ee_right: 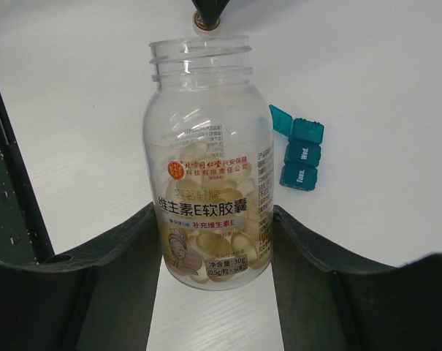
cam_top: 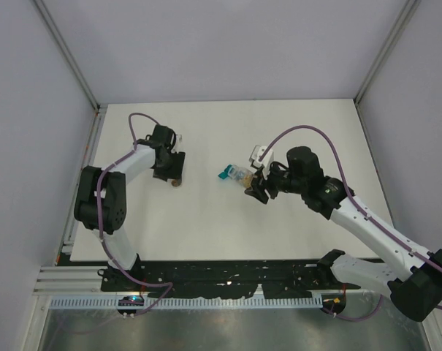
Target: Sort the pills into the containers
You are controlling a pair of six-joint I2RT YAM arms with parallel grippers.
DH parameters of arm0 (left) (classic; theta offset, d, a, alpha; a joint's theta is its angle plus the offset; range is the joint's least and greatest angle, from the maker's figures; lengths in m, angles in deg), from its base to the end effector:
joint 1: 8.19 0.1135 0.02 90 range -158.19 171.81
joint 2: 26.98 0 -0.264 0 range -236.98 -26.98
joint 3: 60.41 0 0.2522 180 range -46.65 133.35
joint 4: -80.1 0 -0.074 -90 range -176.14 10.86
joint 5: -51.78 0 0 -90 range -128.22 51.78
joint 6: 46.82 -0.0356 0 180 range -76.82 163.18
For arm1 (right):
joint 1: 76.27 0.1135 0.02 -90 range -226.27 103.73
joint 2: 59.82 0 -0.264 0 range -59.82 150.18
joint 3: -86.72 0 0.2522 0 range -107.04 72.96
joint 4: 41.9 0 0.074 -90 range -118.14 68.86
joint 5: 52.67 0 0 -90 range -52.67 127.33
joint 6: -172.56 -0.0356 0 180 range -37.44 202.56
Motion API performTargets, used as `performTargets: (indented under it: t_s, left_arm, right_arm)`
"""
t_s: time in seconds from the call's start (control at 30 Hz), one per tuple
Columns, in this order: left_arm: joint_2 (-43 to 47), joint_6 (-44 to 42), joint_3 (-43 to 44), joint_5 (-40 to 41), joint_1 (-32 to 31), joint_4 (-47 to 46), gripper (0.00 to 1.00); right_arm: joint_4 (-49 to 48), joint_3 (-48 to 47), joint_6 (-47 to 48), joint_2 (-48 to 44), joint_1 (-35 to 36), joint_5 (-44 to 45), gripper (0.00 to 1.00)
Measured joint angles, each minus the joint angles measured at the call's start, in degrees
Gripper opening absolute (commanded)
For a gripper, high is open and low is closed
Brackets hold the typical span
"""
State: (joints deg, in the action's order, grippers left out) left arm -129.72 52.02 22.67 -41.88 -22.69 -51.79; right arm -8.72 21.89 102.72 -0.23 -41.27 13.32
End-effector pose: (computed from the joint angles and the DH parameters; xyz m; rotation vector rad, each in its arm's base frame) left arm 0.3452 -0.0916 0.1848 0.1540 2.7636 -0.1966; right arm 0.1814 0.1447 0.3143 -1.1802 1.6936 0.5908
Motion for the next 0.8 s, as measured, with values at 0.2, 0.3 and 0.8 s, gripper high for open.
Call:
performTargets:
  t_s: [0.2, 0.3, 0.8]
  left_arm:
    - [2.10, -0.02, 0.02, -2.29, 0.00, -0.04, 0.63]
    - [3.56, 0.00, 0.33, -5.62, 0.00, -0.07, 0.65]
    - [1.84, -0.31, 7.63, -15.87, -11.37, -2.95, 0.77]
  right_arm:
    - [-0.17, 0.31, -0.81, 0.00, -1.53, -0.39, 0.05]
    - [-0.26, 0.31, -1.07, 0.04, -2.32, -0.26, 0.05]
    - [-1.38, 0.63, -1.90, 1.16, -7.96, 0.85, 0.06]
